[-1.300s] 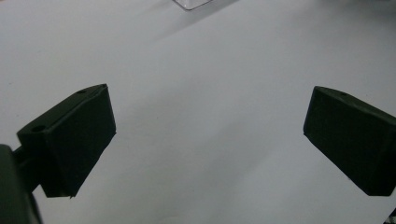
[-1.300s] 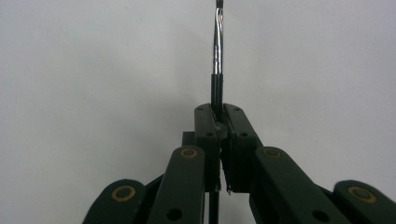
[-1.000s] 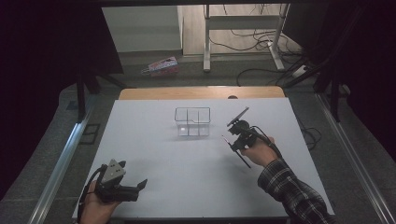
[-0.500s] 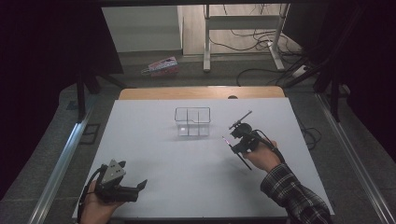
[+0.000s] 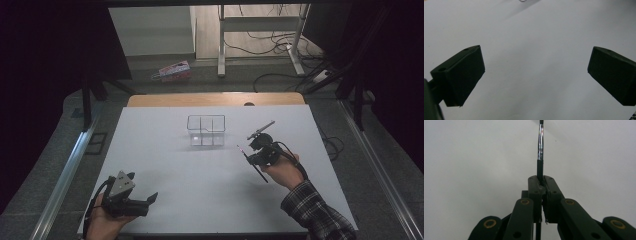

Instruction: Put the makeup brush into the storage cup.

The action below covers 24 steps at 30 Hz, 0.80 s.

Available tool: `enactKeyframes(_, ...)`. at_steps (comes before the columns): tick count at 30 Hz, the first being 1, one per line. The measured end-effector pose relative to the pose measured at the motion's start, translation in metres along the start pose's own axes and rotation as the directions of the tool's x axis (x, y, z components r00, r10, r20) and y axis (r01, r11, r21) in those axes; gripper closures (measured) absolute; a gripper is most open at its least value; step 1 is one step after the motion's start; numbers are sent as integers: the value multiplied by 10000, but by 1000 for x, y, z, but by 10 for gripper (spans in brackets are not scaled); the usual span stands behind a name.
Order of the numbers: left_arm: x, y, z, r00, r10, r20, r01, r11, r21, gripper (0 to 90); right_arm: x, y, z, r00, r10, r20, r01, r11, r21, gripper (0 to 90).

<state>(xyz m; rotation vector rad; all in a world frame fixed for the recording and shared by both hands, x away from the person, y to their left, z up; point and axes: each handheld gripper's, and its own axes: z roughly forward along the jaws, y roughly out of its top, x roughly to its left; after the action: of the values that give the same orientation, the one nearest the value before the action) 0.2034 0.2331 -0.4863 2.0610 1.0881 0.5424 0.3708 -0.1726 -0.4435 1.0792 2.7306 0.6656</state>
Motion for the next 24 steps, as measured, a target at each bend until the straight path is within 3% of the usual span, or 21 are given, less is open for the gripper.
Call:
enactKeyframes(14,1,0,-1,9997,-228,83,229,9997,-115,33,3,-12,-9,9997,85,-247,-107,9957,-922,855)
enactKeyframes(24,2,0,-1,9997,-225,103,226,9997,-112,41,8,-21,-20,9995,-36,-305,-20,9831,-1829,855)
